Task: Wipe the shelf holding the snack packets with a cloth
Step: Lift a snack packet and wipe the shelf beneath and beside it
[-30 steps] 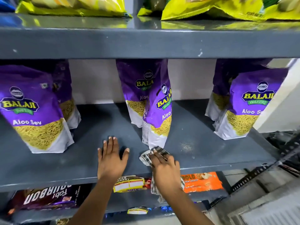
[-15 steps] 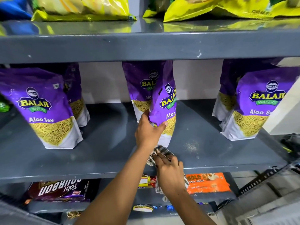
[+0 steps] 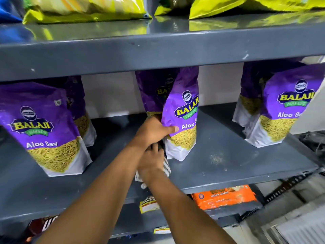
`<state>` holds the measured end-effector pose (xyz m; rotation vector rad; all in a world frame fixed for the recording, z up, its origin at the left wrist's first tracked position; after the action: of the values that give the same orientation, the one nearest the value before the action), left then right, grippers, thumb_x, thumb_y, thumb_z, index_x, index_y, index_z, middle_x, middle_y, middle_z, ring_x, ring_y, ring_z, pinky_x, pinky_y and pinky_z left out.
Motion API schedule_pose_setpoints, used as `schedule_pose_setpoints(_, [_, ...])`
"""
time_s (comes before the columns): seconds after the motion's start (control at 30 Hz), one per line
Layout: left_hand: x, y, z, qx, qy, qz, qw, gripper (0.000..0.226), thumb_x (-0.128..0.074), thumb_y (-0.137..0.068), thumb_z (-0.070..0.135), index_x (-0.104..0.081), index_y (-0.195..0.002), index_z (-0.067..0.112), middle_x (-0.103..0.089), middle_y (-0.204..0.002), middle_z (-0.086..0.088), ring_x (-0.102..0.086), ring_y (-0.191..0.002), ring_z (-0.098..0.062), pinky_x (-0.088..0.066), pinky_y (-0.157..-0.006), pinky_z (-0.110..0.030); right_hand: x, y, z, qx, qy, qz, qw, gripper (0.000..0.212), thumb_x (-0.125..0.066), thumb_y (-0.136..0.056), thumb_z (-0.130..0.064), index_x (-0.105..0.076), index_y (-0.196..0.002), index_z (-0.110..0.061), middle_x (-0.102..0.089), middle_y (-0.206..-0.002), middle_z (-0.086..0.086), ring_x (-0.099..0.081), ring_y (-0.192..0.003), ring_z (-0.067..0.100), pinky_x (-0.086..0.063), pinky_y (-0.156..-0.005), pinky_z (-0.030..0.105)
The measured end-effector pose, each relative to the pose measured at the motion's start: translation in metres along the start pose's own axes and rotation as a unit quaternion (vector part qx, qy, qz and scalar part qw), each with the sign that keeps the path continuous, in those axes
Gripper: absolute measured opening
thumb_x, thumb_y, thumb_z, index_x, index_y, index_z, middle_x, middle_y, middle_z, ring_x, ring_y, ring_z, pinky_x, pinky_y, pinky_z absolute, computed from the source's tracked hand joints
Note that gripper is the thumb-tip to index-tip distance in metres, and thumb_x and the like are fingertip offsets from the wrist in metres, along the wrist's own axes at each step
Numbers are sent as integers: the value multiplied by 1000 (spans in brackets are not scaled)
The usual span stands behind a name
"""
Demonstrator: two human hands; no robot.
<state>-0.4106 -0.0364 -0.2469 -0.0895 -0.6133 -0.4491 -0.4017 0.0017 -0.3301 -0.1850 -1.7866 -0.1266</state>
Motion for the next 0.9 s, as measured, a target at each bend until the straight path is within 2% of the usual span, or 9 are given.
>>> schedule_pose_setpoints(0.1, [0, -2, -1, -13, -19, -12, 1000, 44, -72, -59, 45, -69, -97, 24, -72, -106, -4, -65, -99, -25, -51, -91, -43, -21, -22, 9, -49, 76, -81, 993, 44, -31, -97, -20, -28, -139, -7, -32, -148, 12, -26, -131, 34, -32, -100, 40])
schedule_pose_setpoints(0.23, [-1, -5, -4, -12, -32, -15, 999, 57, -62, -52, 53, -67, -101, 24, -71, -107, -4, -64, -99, -27, -52, -90, -43, -26, 5, 2, -37, 98, -79, 991, 42, -34, -94, -16, -34, -134, -1, -41, -139, 18, -34, -125, 36, -38, -94, 41])
schedule_pose_setpoints(0.33, [1, -7, -3, -11, -33, -19, 999, 53, -69, -60, 46, -64, -106, 22, -68, -113, -7, -63, -103, -29, -51, -92, -44, -18, 41, 5, -25, 117, -54, 991, 40, -58, -67, -22, -67, -101, -2, -71, -93, 14, -62, -90, 27, -51, -69, 33])
schedule_pose_setpoints(0.4, [4, -9, -4, -10, -32, -17, 999, 42, -73, -71, 33, -63, -108, 16, -67, -115, -10, -62, -104, -29, -50, -93, -43, -22, 60, 21, -10, 112, -49, 993, 39, -51, -57, -24, -72, -83, -4, -73, -73, 13, -64, -67, 24, -51, -53, 29])
schedule_pose_setpoints(0.47, [8, -12, -6, -3, -27, -8, 1000, 40, -73, -74, 26, -62, -109, 10, -66, -115, -12, -62, -104, -29, -50, -93, -44, -9, 75, 46, -44, 78, -41, 995, 45, -32, -64, -17, -70, -86, -7, -74, -84, 14, -65, -71, 27, -52, -54, 33])
schedule_pose_setpoints(0.6, [21, -16, -6, 0, -14, 5, 1000, 37, -70, -78, 17, -61, -111, 5, -65, -117, -14, -61, -105, -28, -49, -94, -39, 12, 81, 77, -97, 63, -15, 993, 43, -44, -84, -11, -40, -128, -13, -48, -136, 10, -43, -121, 32, -42, -92, 41])
schedule_pose_setpoints(0.7, [28, -15, -1, -7, 4, -5, 1000, 34, -64, -83, 7, -58, -116, 2, -62, -121, -12, -59, -107, -26, -45, -91, -33, 17, 78, 44, -21, 29, 33, 999, 42, -64, -61, -21, -64, -103, -27, -68, -113, -6, -60, -99, 20, -52, -71, 32])
schedule_pose_setpoints(0.77, [30, -13, -1, -1, 33, -25, 999, 34, -61, -85, 2, -55, -118, -1, -59, -114, -8, -55, -99, -19, -41, -83, -28, 1, 75, 35, 71, 9, 10, 997, 39, -53, -62, -17, -65, -99, -26, -68, -114, -4, -61, -100, 24, -51, -71, 37])
schedule_pose_setpoints(0.9, [37, -3, -9, -5, 111, -6, 994, 24, -59, -85, -1, -58, -108, 5, -60, -96, -3, -49, -94, -14, -42, -76, -24, 6, 80, 78, 72, -25, 17, 997, 47, -52, -58, -13, -65, -100, -31, -70, -113, -9, -65, -102, 23, -54, -69, 38])
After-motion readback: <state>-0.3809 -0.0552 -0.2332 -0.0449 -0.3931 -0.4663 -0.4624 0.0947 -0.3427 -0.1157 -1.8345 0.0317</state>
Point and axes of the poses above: each hand's wrist, its own y-axis away from the middle knuckle, its own x-axis out of the back of the hand, z = x × y, the point moved 4 cm from there along -y, towards the middle knuckle
